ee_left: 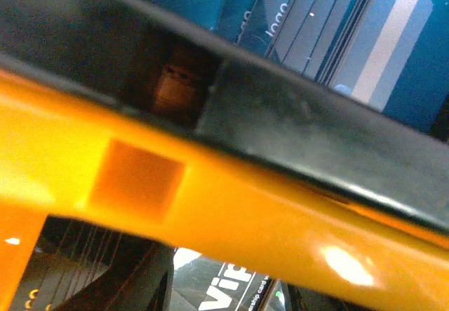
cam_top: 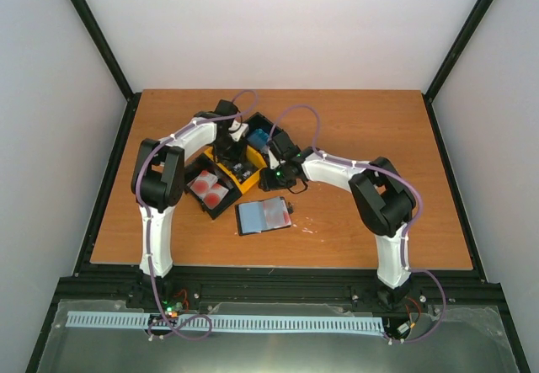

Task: Put the credit cards into the card holder
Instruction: Pick up the credit card from the storage box.

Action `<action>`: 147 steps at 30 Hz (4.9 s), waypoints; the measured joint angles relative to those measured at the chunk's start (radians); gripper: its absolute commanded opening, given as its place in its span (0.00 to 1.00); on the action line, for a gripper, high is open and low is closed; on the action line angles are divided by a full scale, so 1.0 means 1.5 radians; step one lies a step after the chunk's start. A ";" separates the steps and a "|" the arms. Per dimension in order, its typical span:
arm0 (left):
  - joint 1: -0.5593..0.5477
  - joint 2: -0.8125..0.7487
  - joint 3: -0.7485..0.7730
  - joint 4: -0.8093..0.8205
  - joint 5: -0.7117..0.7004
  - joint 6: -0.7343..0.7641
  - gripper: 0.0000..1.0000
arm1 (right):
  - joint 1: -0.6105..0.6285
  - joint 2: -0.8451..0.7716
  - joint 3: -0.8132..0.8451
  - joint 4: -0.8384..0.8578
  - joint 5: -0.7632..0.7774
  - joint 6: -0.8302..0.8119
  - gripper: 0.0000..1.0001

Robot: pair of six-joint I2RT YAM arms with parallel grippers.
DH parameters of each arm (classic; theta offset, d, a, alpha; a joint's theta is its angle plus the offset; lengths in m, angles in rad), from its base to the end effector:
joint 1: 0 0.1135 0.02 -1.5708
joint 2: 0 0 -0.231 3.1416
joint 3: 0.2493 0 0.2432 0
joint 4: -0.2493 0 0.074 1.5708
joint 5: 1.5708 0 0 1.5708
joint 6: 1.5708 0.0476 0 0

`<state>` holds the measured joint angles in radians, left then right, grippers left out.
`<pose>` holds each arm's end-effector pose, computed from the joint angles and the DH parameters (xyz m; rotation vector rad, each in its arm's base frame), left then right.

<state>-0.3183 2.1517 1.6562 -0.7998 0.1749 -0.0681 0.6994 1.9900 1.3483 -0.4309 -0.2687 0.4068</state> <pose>0.3921 -0.1379 0.1310 0.3951 2.8604 -0.3253 0.2949 0.2646 0.1262 -0.4989 2.7316 0.6900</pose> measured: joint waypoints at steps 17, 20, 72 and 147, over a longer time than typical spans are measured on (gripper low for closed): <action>0.003 -0.013 0.000 -0.016 0.060 -0.008 0.38 | 0.001 0.030 0.020 0.001 0.004 0.000 0.45; 0.003 -0.018 0.000 -0.016 0.073 -0.012 0.31 | 0.001 0.030 0.022 0.001 0.004 0.000 0.45; -0.012 -0.026 -0.016 -0.054 0.179 -0.024 0.17 | 0.001 0.062 0.062 -0.043 -0.009 0.001 0.44; -0.031 -0.677 -0.470 0.472 0.447 -0.634 0.01 | -0.062 -0.416 -0.292 0.495 -0.341 0.430 0.11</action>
<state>-0.3649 1.1358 0.9512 -0.0921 0.8452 -1.0195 0.6060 1.3659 0.9096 0.3111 -0.7803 1.0515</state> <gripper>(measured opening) 0.025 0.271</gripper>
